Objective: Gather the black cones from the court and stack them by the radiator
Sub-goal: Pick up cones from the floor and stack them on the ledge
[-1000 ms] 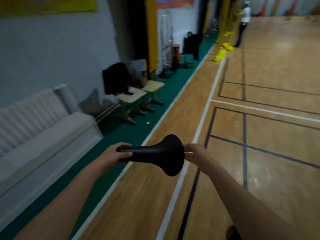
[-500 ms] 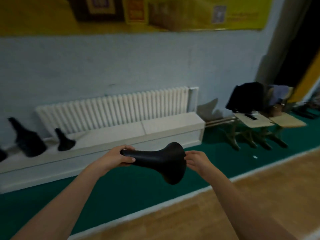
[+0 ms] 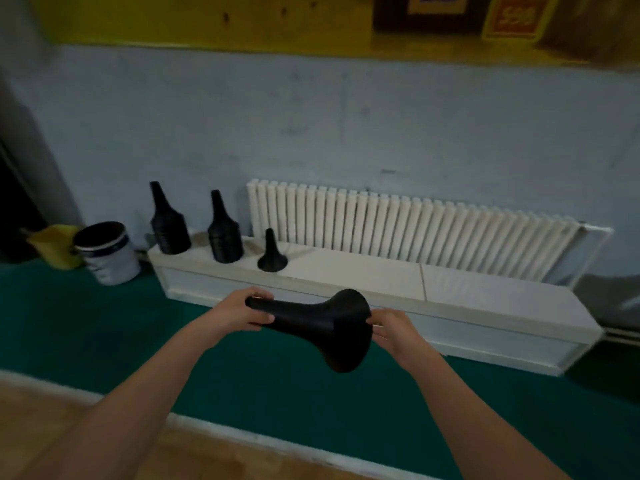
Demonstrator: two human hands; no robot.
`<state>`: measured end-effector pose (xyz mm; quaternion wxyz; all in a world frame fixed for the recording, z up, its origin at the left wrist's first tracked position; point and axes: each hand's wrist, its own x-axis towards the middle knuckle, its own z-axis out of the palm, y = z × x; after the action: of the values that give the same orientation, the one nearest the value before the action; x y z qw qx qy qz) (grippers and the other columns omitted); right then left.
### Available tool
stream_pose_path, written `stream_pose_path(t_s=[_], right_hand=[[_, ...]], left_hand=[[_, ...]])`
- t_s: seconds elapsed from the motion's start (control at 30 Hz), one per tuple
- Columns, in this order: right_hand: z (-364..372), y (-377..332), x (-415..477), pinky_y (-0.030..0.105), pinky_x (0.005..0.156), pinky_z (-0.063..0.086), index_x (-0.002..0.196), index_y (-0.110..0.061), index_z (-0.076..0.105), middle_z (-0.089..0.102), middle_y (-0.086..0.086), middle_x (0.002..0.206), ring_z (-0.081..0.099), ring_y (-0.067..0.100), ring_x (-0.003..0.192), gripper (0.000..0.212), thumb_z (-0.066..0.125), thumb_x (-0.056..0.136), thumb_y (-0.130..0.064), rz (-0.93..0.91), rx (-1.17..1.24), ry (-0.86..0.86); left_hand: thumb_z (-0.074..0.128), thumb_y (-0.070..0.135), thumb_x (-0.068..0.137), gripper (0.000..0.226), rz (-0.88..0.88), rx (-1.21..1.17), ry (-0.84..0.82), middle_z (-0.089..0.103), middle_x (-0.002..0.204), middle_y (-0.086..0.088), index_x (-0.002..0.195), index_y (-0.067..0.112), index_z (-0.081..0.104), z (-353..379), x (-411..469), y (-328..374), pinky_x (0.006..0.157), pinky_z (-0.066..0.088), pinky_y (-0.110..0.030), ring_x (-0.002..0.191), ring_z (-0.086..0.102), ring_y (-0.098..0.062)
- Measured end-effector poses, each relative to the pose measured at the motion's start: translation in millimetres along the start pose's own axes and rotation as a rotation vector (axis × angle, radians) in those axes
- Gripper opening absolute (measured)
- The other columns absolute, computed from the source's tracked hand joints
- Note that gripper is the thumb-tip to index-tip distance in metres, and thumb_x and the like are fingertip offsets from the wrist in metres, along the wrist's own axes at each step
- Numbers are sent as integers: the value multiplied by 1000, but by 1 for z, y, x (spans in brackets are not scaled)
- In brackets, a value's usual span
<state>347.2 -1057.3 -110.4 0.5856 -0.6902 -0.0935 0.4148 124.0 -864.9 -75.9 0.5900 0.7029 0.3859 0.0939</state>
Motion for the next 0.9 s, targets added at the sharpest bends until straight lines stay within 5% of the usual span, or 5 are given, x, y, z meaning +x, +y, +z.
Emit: stream_pose_path(t_s=[0.27, 0.73, 0.9], right_hand=[[45, -66, 116, 37, 77, 53, 95, -5, 63, 66, 8, 95, 63, 22, 92, 13, 53, 87, -2, 18, -122, -236], [167, -146, 281, 41, 86, 54, 113, -3, 63, 65, 12, 110, 63, 27, 105, 27, 54, 88, -8, 61, -234, -415], [253, -180, 344, 42, 93, 52, 114, -2, 60, 66, 14, 107, 64, 28, 102, 27, 55, 89, -5, 52, -238, -434]], left_hand=[[74, 9, 81, 37, -63, -10, 125, 59, 116, -5, 114, 18, 61, -50, 91, 15, 70, 55, -22, 97, 65, -20], [74, 5, 79, 40, -185, -262, 381, 54, 117, -15, 113, 7, 52, -158, 217, 9, 77, 57, -31, 100, 63, -27], [74, 4, 79, 41, -149, -294, 444, 52, 119, -16, 114, 7, 52, -243, 286, 8, 60, 58, -21, 92, 63, -23]])
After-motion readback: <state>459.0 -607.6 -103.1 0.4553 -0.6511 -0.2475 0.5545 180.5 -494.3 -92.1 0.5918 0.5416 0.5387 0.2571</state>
